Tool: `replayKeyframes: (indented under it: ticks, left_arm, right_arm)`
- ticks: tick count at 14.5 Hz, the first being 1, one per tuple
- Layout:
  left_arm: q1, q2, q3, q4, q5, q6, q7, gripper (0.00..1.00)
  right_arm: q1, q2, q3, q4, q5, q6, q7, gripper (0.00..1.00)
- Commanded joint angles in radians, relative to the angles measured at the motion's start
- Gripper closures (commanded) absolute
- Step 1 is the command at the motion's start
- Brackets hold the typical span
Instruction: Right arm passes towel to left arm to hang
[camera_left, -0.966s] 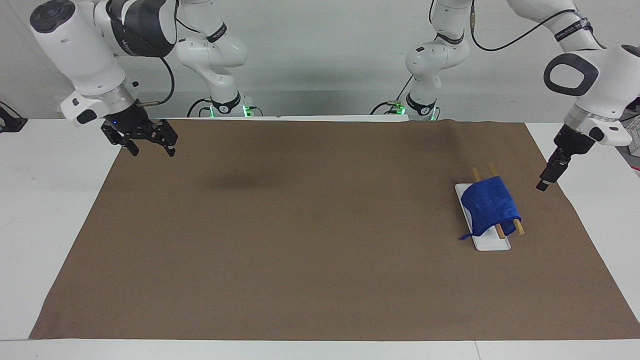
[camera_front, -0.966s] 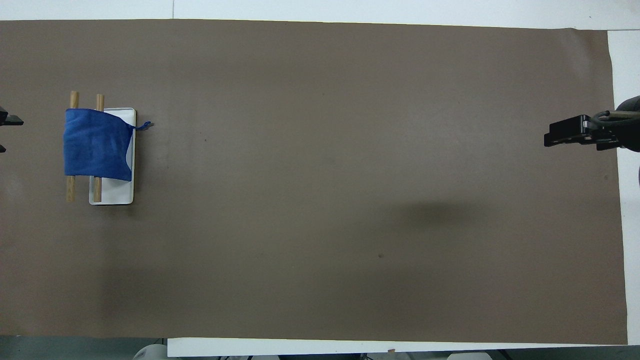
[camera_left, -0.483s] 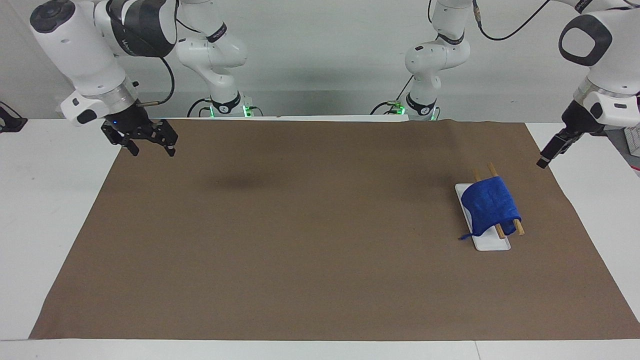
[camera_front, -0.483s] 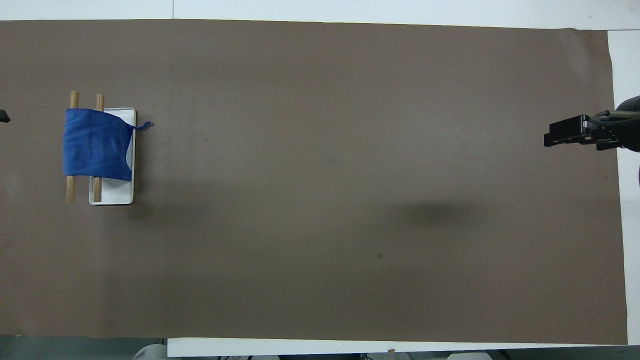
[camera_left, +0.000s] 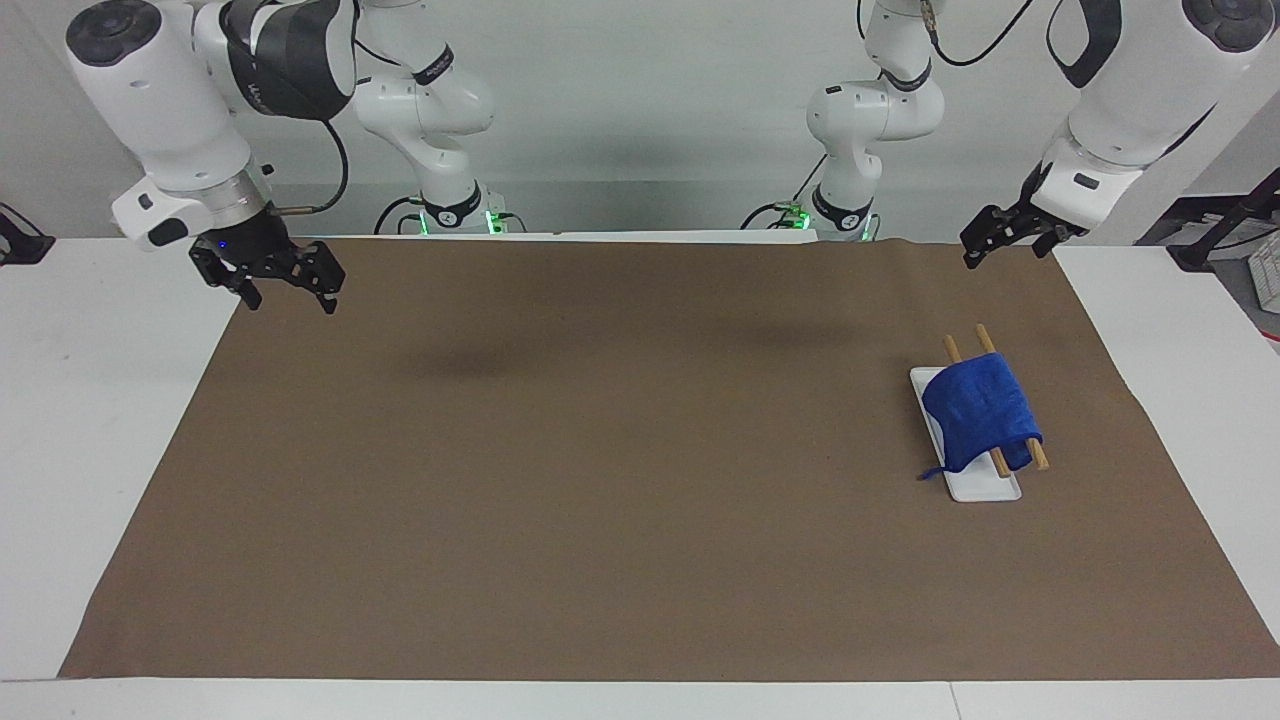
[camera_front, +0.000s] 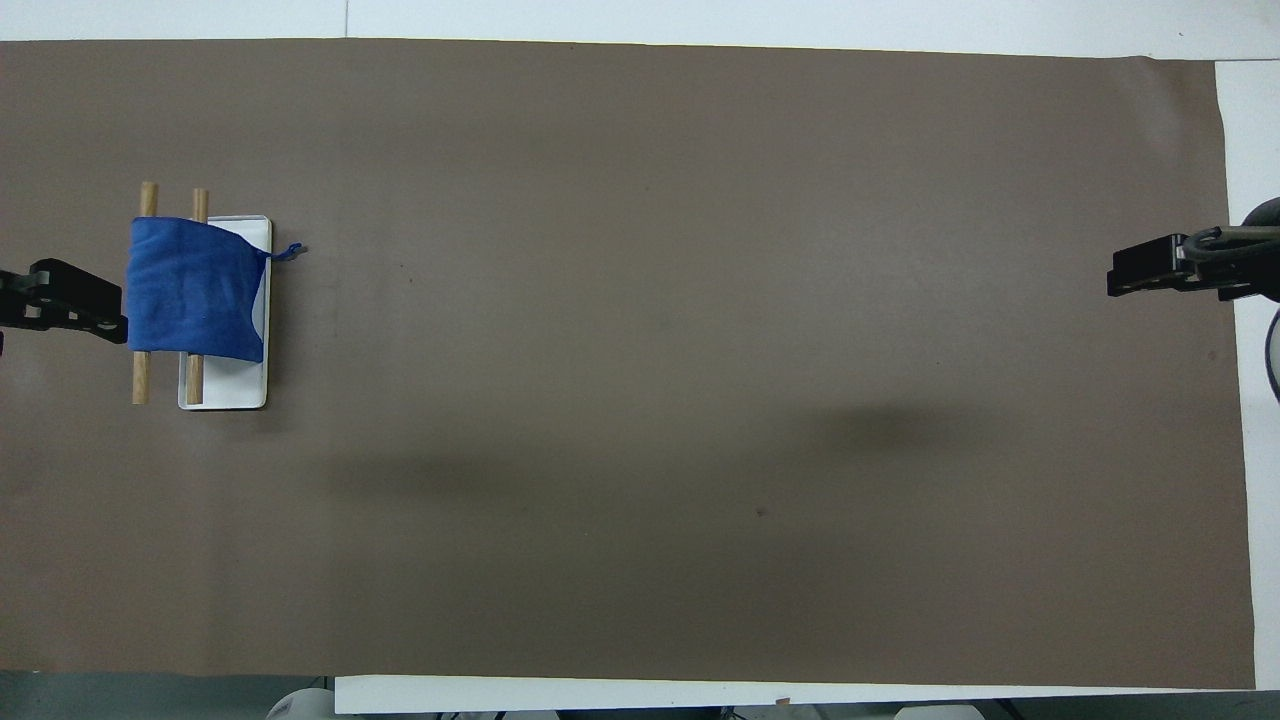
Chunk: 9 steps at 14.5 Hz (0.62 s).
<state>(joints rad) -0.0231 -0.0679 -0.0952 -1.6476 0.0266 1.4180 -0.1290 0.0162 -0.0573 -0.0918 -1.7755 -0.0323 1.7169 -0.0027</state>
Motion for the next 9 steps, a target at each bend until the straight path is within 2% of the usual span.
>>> replayKeyframes:
  ticks: [1, 7, 9]
  left_arm:
    - [-0.001, -0.013, 0.011, -0.004, -0.019, -0.013, 0.035, 0.0]
    - [0.011, -0.038, 0.011, -0.024, -0.034, 0.022, 0.035, 0.0]
    - [0.02, -0.038, 0.015, -0.026, -0.092, 0.029, 0.035, 0.0]
  right_arm:
    - [-0.005, -0.013, 0.003, -0.007, -0.018, -0.01, 0.018, 0.0]
    - [-0.001, -0.016, 0.0, -0.007, -0.011, -0.037, 0.013, 0.0]
    - [-0.002, -0.015, 0.0, -0.007, -0.011, -0.037, 0.013, 0.0]
